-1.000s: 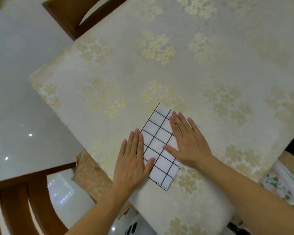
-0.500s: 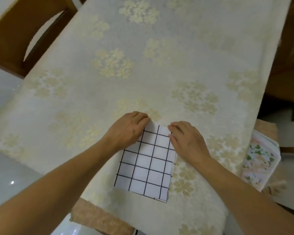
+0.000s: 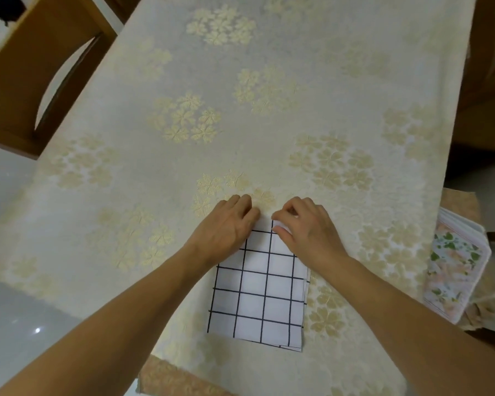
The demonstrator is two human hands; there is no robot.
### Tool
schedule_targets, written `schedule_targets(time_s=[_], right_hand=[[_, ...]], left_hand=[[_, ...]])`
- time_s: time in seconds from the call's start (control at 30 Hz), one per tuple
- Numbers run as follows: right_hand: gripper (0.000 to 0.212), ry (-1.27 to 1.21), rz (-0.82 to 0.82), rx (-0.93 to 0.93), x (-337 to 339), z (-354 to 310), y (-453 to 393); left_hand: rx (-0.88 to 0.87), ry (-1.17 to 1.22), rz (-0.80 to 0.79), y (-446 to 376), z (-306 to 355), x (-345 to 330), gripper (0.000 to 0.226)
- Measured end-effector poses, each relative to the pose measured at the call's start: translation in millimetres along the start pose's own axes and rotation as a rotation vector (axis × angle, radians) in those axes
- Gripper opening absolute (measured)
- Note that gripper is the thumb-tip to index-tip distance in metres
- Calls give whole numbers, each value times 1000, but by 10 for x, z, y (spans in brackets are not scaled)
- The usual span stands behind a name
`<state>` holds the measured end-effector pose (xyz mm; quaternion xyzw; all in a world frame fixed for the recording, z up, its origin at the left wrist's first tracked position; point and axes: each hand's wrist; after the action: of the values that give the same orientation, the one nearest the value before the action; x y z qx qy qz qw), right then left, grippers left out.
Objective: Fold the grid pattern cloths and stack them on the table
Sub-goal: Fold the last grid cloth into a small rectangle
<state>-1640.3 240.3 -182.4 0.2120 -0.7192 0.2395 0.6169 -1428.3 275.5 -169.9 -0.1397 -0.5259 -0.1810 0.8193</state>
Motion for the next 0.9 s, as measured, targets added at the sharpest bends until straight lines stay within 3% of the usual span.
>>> schedule_targets(time_s=[0.2,0.37,0.43,0.57,0.63,0.7,0.77,0.9], right_hand=[[9,-45,-19,-1,40,-37,-30],[5,-27,24,34,199,94,-106],[13,-52,-36,45,276,199,-177],[45,-65,-311,123,410,390,-415],[41,-58,-357,163,457,427,-531],[34,-16,-411,195,501,436,-616],[31,22,-445,217,534,426,-656],[31,68,-401,234,619,375,-649]], left_hand=[[32,82,-32,-22,-24,50,22],[54,211,-63,-214,-30,144,12],[34,217,-58,-312,9,187,13],[-12,101,-58,-441,123,274,26],[-30,44,-67,-487,155,318,31],[-15,29,-79,-531,175,369,21],[65,40,-111,-570,188,410,12],[223,47,-192,-617,194,442,21]])
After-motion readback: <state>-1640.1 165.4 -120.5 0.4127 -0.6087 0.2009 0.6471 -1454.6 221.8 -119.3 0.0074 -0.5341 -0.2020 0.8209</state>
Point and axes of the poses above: each hand's wrist, its own y-axis away from the middle knuckle, its own x-axis out of the back of the hand, z = x × y, and after that the axes turned 13 degrees about y, right-handed
